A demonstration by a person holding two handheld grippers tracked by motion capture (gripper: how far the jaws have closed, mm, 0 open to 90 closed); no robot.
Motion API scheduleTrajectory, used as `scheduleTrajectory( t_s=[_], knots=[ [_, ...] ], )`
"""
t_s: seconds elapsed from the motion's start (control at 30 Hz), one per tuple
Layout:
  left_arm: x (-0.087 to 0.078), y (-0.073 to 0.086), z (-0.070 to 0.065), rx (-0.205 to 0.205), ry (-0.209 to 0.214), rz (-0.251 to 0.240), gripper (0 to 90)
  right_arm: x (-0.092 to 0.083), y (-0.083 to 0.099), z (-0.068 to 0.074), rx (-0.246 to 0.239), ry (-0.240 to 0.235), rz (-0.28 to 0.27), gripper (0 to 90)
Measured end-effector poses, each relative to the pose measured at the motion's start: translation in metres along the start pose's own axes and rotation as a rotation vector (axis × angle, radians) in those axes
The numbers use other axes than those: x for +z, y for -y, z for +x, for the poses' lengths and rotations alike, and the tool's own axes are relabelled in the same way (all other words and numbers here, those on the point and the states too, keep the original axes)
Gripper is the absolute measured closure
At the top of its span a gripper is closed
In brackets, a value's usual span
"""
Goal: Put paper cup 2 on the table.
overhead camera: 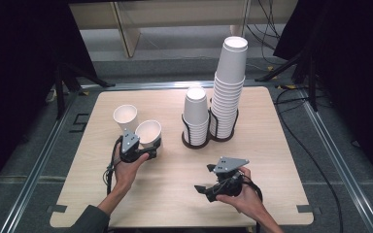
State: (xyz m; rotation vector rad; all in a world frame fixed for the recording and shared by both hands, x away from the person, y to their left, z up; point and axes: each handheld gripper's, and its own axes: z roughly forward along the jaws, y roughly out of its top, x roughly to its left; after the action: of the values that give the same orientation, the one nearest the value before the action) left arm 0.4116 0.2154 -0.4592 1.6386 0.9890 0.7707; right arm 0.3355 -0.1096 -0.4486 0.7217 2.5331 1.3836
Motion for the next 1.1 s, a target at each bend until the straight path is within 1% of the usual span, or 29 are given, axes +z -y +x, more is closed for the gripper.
scheduleTrajectory(
  t_s=[0.03,0.1,0.17,0.2,0.23,0.27,0.3,0.33,0.37,0.43,0.57,0.6,0.63,0.67,0.7,0.73,0.83,0.97,1.03,1.1],
  knots=[
    [0.002,0.000,0.000,0.003,-0.004,0.000,16.4,0.000,0.000,0.001,0.014,-0.008,0.007,16.4],
    [0.006,0.001,0.001,0.002,-0.011,0.002,16.3,0.001,0.001,0.001,0.015,-0.009,0.009,16.5],
    [0.010,0.002,0.000,0.007,-0.017,0.012,16.3,0.001,0.001,0.002,0.010,-0.008,0.009,16.5],
    [0.011,0.003,0.000,0.011,-0.020,0.019,16.3,0.001,0.001,0.001,-0.002,-0.008,0.010,16.5],
    [0.013,0.004,-0.001,0.000,-0.023,0.027,16.2,0.002,0.001,0.001,-0.003,-0.008,0.010,16.5],
    [0.014,0.004,0.000,0.002,-0.026,0.028,16.2,0.002,0.001,0.002,-0.004,-0.011,0.010,16.5],
    [0.017,0.005,0.000,-0.001,-0.030,0.020,16.2,0.002,0.001,0.003,0.007,-0.018,0.012,16.5],
    [0.017,0.005,0.001,0.005,-0.034,0.029,16.2,0.002,0.001,0.003,0.003,-0.023,0.013,16.6],
    [0.019,0.005,0.001,0.002,-0.037,0.029,16.2,0.002,0.001,0.002,-0.006,-0.017,0.011,16.6],
    [0.022,0.005,0.004,0.003,-0.052,0.031,16.1,0.002,0.001,0.003,-0.007,-0.015,0.009,16.6],
    [0.028,0.007,0.006,0.007,-0.068,0.037,15.9,0.003,0.001,0.003,-0.009,-0.018,0.010,16.8],
    [0.029,0.008,0.007,0.005,-0.070,0.040,15.7,0.003,0.001,0.003,-0.002,-0.024,0.013,16.8],
    [0.031,0.010,0.008,0.002,-0.072,0.047,15.6,0.003,0.001,0.004,-0.002,-0.026,0.014,16.8],
    [0.032,0.011,0.009,-0.005,-0.073,0.043,15.4,0.003,0.001,0.004,-0.006,-0.024,0.016,16.8],
    [0.033,0.010,0.011,-0.005,-0.078,0.044,15.2,0.003,0.001,0.004,-0.006,-0.032,0.018,16.9],
    [0.033,0.010,0.012,-0.007,-0.080,0.042,15.2,0.003,0.001,0.004,-0.016,-0.026,0.015,16.9],
    [0.034,0.010,0.013,-0.006,-0.075,0.045,14.3,0.003,0.001,0.004,-0.017,-0.031,0.019,17.0],
    [0.033,0.011,0.012,-0.002,-0.075,0.048,13.2,0.003,0.001,0.004,-0.015,-0.030,0.019,17.0],
    [0.034,0.012,0.012,-0.005,-0.069,0.054,12.7,0.003,0.001,0.004,-0.009,-0.034,0.022,17.0],
    [0.033,0.013,0.013,0.002,-0.066,0.078,12.6,0.004,0.001,0.005,-0.005,-0.037,0.020,17.0]
  ],
)
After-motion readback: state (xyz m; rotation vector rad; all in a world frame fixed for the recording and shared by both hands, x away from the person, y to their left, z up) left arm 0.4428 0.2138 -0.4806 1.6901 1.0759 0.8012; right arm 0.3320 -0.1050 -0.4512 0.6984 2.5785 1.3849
